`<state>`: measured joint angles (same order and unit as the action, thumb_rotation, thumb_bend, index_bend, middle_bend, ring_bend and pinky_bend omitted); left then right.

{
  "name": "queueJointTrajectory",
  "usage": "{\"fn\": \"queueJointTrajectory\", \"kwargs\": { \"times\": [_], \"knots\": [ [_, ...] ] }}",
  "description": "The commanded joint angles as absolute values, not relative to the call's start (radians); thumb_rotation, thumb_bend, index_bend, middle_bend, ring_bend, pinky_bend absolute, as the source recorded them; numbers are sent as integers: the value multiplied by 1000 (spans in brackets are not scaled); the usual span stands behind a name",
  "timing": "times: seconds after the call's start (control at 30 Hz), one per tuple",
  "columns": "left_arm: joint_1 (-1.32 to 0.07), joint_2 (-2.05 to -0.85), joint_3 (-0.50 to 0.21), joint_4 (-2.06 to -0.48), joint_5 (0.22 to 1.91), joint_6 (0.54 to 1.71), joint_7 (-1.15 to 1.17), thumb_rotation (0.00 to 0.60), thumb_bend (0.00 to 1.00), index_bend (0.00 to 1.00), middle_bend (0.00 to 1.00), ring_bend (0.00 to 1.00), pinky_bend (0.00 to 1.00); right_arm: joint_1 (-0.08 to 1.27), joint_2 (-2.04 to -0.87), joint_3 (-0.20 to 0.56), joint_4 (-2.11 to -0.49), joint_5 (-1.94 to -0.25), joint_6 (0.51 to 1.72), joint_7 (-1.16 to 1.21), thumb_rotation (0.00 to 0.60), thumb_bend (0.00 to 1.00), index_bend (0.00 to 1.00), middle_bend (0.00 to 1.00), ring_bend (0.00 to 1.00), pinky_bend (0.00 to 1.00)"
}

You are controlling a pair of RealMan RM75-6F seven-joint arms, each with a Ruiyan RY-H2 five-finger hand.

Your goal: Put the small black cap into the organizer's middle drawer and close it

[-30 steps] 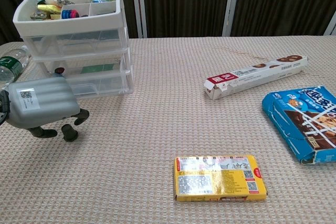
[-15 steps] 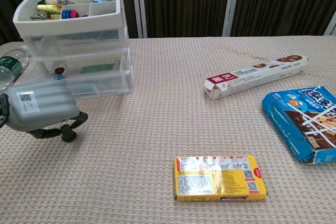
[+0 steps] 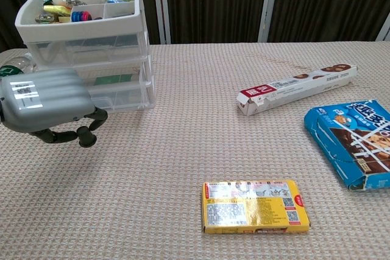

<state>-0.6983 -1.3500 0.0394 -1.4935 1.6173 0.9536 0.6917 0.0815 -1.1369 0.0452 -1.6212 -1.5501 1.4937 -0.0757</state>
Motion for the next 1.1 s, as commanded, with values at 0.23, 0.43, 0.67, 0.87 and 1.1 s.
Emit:
{"fn": "queueJointTrajectory", "kwargs": {
  "times": [0.23, 0.43, 0.67, 0.87, 1.1],
  "knots": [
    [-720, -1260, -51, -1582, 1584, 1004, 667, 600, 413, 583, 971, 903, 782, 83, -1138, 45, -1621, -1549, 1491, -76, 600, 0, 73, 0, 0, 0],
    [-733, -1248, -99, -1578, 1529, 1004, 651, 600, 413, 584, 971, 903, 782, 82, -1138, 45, -1621, -1549, 1491, -77, 600, 0, 74, 0, 0, 0],
    [-735, -1268, -117, -1527, 1472, 997, 650, 600, 413, 552, 962, 898, 779, 83, -1137, 44, -1622, -1547, 1486, -77, 600, 0, 73, 0, 0, 0],
    [-731, -1287, -98, -1495, 1455, 985, 661, 600, 385, 340, 917, 863, 753, 83, -1136, 43, -1626, -1546, 1485, -78, 600, 0, 74, 0, 0, 0],
    [-729, -1295, -95, -1488, 1459, 1003, 668, 600, 319, 281, 868, 822, 721, 83, -1135, 43, -1628, -1544, 1483, -80, 600, 0, 74, 0, 0, 0]
  ]
}}
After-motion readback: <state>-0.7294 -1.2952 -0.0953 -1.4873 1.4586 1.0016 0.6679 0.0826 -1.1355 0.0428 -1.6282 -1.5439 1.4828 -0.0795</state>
